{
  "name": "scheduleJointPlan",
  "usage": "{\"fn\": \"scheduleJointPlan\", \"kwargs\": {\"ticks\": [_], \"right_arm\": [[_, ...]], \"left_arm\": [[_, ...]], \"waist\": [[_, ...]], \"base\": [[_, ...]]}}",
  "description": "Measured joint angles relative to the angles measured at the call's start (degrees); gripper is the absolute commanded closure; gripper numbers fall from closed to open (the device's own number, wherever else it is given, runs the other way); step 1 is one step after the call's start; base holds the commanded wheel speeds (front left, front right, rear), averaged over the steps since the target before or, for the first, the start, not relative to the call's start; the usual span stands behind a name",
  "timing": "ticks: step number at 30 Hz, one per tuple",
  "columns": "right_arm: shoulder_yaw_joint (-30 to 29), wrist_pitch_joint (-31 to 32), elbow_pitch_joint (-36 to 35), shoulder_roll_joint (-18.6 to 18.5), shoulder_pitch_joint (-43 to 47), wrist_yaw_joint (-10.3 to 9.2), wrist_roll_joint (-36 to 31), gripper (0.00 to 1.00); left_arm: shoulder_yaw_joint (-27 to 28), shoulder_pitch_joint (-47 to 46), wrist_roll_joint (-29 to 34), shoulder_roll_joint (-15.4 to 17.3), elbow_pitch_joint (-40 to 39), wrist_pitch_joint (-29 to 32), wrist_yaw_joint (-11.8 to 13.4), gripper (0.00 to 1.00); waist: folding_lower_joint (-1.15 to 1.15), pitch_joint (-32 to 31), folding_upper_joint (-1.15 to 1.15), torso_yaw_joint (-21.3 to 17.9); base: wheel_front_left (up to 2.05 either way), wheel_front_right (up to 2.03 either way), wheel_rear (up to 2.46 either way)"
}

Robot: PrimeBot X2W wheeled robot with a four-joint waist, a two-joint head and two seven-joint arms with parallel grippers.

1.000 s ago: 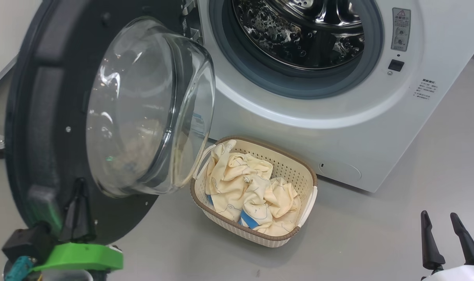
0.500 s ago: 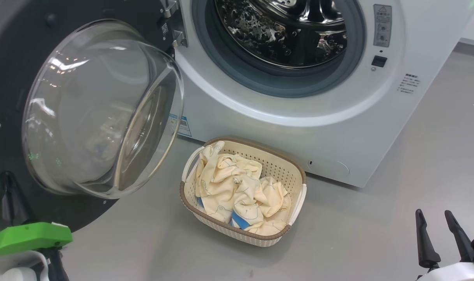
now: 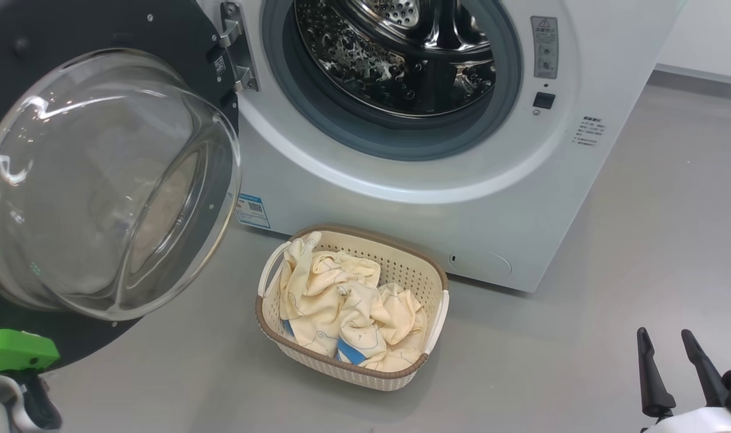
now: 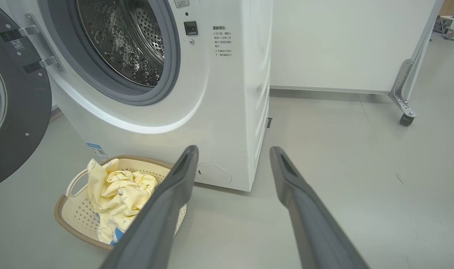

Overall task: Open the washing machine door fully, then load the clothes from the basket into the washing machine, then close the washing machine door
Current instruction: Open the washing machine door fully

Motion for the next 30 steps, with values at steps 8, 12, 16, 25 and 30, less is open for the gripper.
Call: {"fn": "scheduleJointPlan", "kwargs": {"ticks": [8, 12, 16, 25, 30], "right_arm": [[-0.2, 0.0, 0.7, 0.5, 0.2, 0.0, 0.5, 0.0], [-0.6, 0.0, 0.9, 0.7, 0.3, 0.0, 0.6, 0.0], [-1.1, 0.0, 0.9, 1.1, 0.4, 0.0, 0.6, 0.0], [-1.1, 0.0, 0.8, 1.1, 0.4, 0.0, 0.6, 0.0], [0.2, 0.0, 0.8, 1.1, 0.2, 0.0, 0.6, 0.0]], "left_arm": [[1.4, -2.0, 0.0, 1.1, 2.5, -0.7, 0.1, 1.0], [0.8, -2.4, 0.0, 1.0, 2.5, -1.0, 0.2, 1.0], [-0.8, -2.6, 0.5, 0.7, 1.5, -1.3, 0.2, 1.0], [-5.1, -3.8, 1.6, -0.8, -7.1, -2.2, -1.7, 0.2], [-7.5, -4.3, 2.5, -0.7, -15.3, -2.4, -4.0, 0.0]], "waist": [[0.0, -1.1, 0.0, -1.4], [0.0, -1.6, 0.0, -1.7], [0.0, -2.0, 0.0, -1.7], [0.0, -2.8, 0.0, -1.4], [0.0, -3.1, 0.0, -2.2]], "base": [[0.0, 0.0, 0.0], [0.0, 0.0, 0.0], [0.0, 0.0, 0.0], [0.0, 0.0, 0.0], [0.0, 0.0, 0.0]]}}
